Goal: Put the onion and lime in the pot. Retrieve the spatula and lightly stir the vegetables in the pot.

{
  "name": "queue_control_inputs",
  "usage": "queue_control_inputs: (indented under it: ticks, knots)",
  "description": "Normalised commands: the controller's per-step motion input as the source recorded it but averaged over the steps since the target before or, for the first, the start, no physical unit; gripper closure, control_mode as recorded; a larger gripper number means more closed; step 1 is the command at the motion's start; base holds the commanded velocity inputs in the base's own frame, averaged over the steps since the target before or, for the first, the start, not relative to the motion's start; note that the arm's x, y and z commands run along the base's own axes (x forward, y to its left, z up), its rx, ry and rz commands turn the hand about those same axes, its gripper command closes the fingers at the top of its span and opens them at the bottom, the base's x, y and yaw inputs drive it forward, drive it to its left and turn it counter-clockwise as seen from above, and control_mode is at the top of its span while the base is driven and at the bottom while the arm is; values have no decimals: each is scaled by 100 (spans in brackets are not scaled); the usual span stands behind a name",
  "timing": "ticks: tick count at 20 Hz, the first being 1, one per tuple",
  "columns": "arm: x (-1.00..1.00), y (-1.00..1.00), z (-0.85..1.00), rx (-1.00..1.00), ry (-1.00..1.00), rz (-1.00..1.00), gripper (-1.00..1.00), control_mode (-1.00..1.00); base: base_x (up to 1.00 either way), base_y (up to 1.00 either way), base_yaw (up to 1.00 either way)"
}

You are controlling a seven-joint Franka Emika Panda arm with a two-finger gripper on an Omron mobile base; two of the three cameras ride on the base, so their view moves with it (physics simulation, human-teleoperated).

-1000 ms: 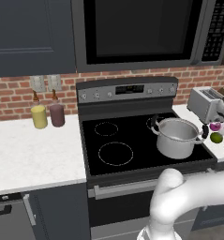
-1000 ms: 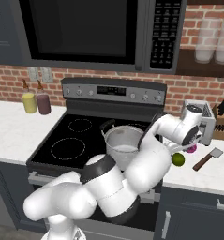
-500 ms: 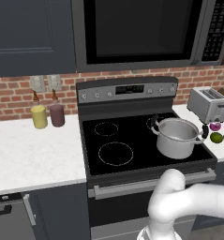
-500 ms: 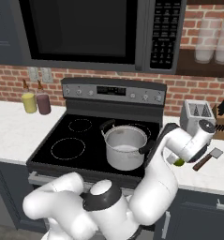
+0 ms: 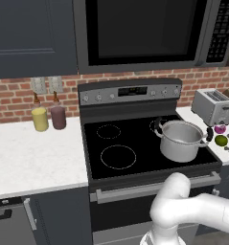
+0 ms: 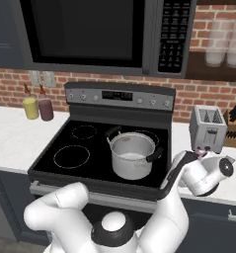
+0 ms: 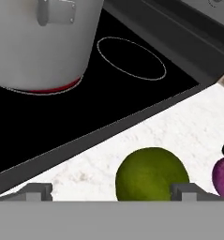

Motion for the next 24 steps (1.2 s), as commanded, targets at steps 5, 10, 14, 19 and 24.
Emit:
queue_control_inputs:
  ticks: [5, 10, 14, 19, 24]
  knots:
    - [12, -35, 0, 13, -2, 9, -100, -100, 0, 0, 0]
    - [19, -24, 0, 7, 0, 3, -100, -100, 0, 0, 0]
    - [31, -5, 0, 2, 0, 0, -100, -100, 0, 0, 0]
    - [8, 0, -17, 8, 0, 2, -100, -100, 0, 0, 0]
    - [2, 9, -28, 9, 0, 2, -100, -100, 0, 0, 0]
